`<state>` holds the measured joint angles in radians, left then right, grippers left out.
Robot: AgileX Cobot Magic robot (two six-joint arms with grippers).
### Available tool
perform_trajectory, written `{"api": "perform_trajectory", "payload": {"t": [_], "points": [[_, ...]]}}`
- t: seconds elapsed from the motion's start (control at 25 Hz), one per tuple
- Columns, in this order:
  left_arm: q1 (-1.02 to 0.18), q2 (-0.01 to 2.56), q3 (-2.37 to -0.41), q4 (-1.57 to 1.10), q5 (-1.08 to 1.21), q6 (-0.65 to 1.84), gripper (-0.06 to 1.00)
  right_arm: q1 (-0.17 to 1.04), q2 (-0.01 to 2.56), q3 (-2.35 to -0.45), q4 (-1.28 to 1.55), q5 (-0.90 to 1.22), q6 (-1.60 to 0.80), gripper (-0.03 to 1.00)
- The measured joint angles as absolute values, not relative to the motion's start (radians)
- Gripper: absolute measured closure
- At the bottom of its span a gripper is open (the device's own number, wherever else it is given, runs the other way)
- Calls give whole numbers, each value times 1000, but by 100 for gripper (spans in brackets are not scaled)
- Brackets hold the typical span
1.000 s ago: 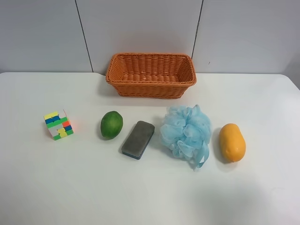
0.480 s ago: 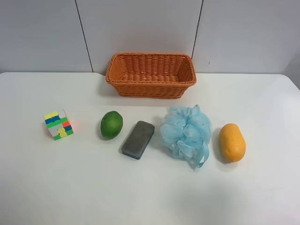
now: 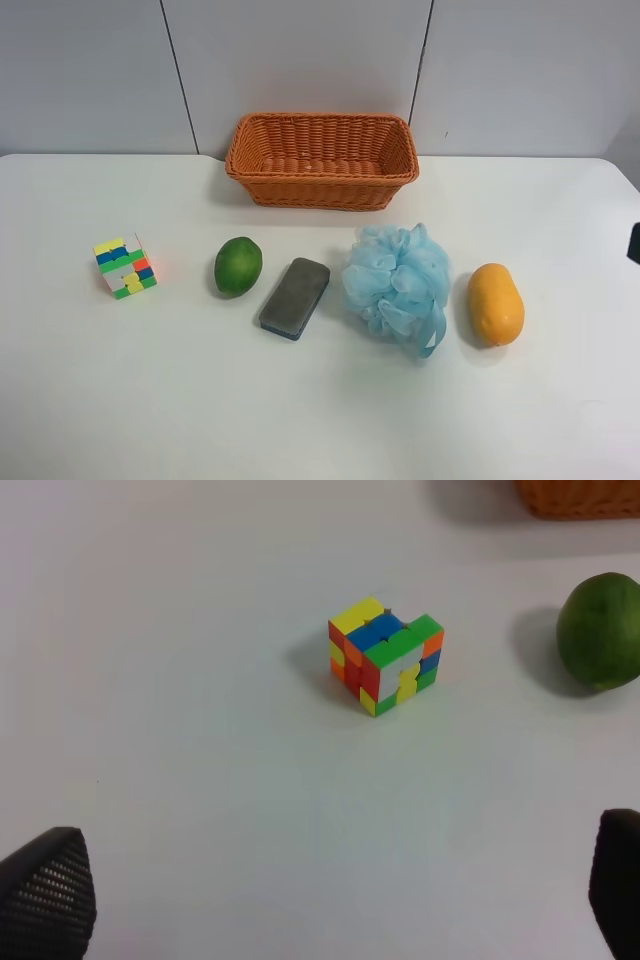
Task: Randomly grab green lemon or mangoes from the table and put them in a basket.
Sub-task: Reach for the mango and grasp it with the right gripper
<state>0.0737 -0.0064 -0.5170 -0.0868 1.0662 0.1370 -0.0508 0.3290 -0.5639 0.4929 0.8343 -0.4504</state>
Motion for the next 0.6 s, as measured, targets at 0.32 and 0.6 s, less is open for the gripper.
{"api": "perform_trajectory", "payload": {"t": [0.32, 0.6], "points": [[74, -6, -517, -87, 1066, 137, -5, -51, 655, -706, 104, 834, -328, 19], [74, -6, -517, -87, 1066, 137, -5, -51, 948, -706, 10, 799, -113, 18]]}}
